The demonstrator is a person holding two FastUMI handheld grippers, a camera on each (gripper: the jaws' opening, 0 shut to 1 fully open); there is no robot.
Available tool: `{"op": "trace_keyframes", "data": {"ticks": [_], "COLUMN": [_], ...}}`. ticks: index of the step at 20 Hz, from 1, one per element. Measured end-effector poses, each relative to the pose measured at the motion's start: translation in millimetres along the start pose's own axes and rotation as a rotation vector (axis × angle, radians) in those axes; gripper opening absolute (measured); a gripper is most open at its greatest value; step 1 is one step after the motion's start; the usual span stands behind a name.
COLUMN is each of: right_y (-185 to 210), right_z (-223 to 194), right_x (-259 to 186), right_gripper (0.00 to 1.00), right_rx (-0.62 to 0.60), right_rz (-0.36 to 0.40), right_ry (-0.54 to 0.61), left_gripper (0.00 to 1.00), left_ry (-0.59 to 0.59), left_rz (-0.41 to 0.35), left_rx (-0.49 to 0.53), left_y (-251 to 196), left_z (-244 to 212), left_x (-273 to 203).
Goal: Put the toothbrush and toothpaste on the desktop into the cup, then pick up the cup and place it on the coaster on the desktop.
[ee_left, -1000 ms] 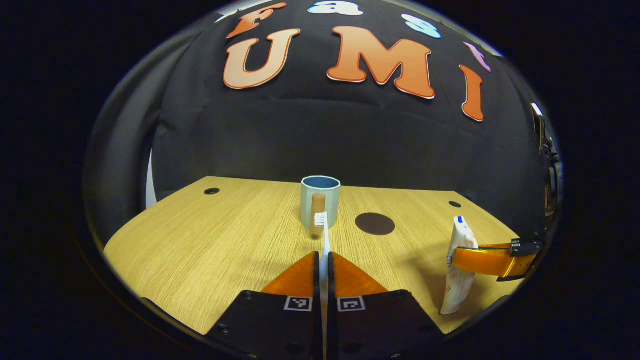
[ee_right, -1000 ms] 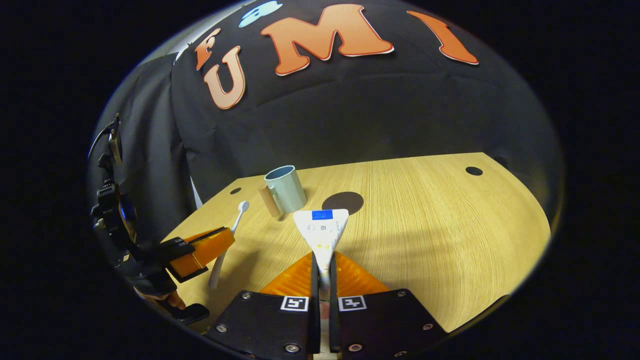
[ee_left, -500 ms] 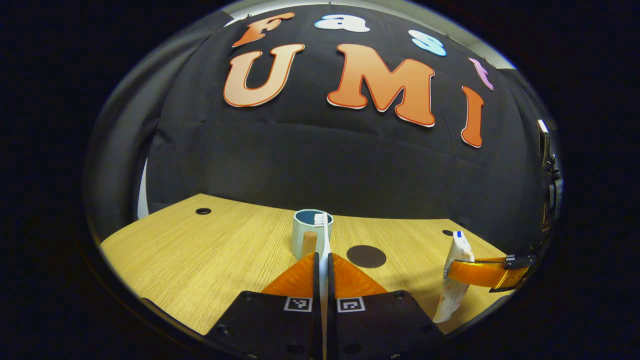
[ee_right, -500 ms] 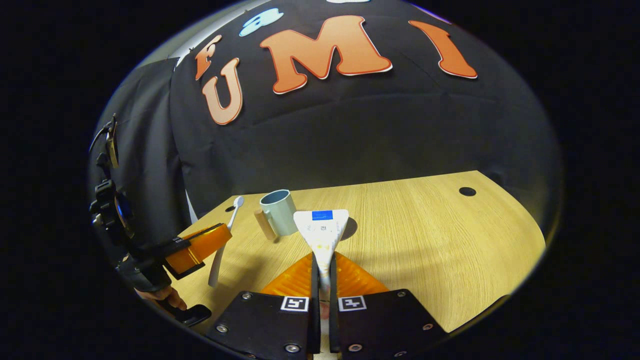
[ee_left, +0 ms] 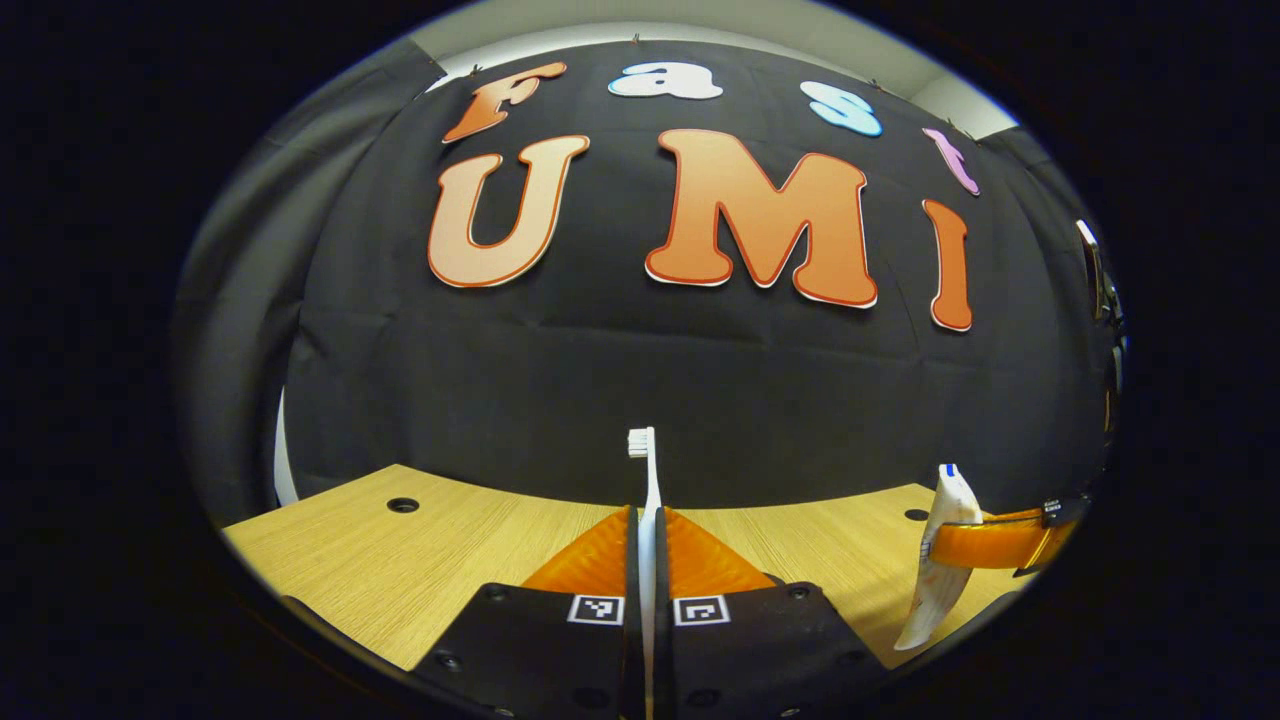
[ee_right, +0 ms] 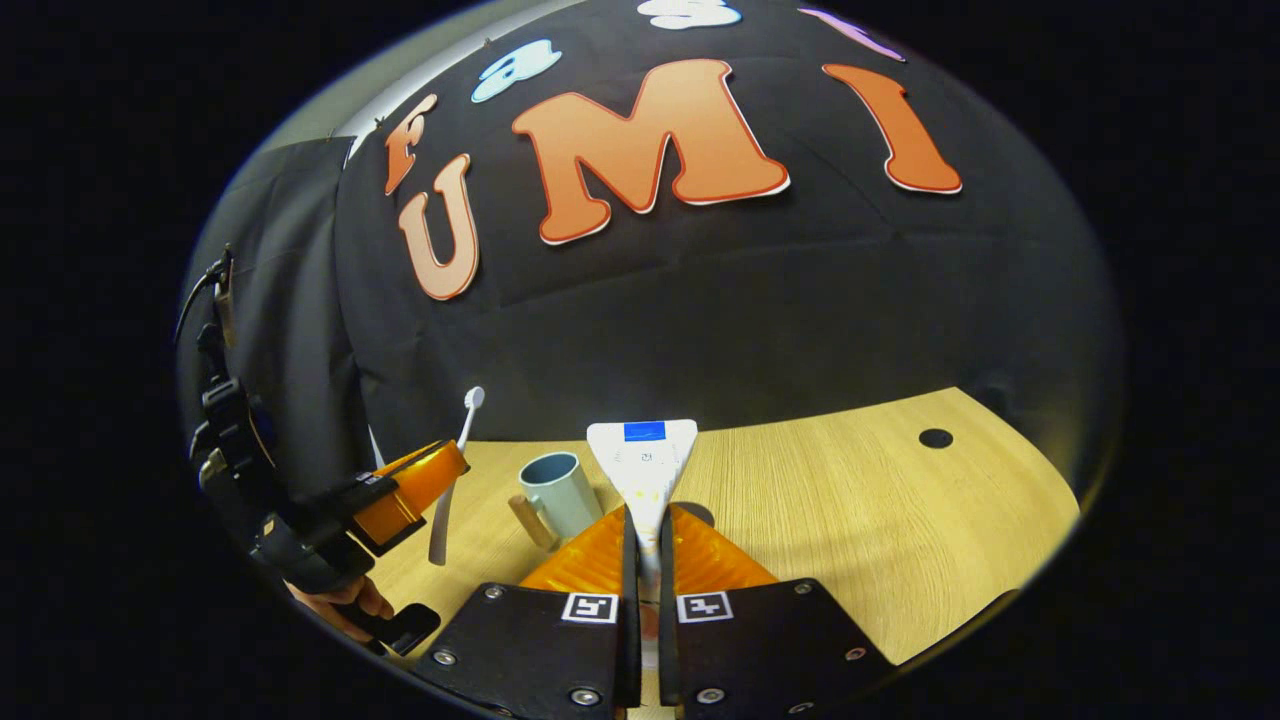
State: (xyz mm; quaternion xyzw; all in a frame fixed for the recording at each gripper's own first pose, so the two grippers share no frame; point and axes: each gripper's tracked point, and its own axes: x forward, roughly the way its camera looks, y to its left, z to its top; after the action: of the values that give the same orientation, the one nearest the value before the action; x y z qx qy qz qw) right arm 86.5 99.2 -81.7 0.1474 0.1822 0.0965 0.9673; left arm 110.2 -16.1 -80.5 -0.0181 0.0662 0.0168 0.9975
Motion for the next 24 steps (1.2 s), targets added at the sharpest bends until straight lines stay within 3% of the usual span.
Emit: {"op": "trace_keyframes", "data": {"ticks": [9,16,24], "right_y": [-1.7,-3.1,-1.0], "right_z": [46.8,60.8,68.8], "right_x": [18.6,24.9,34.4], "right_gripper": [0.07,0.07,0.07], "right_rx": [-0.039,-0.056,-0.074], "right_rz": [-0.02,-0.033,-0.031], "right_ry": [-0.089,-0.127,-0.143], "left_gripper": [0.03,0.03,0.04], "left_ry": [-0.089,-0.176,-0.105], "left_rz": [0.02,0.038,0.067], "left_rx": [-0.015,0.044,0.04], "left_y": [11.7,14.5,15.1], "left_z": [31.8,43.2,-10.3], "left_x": [56.7,96.7,138.9]}}
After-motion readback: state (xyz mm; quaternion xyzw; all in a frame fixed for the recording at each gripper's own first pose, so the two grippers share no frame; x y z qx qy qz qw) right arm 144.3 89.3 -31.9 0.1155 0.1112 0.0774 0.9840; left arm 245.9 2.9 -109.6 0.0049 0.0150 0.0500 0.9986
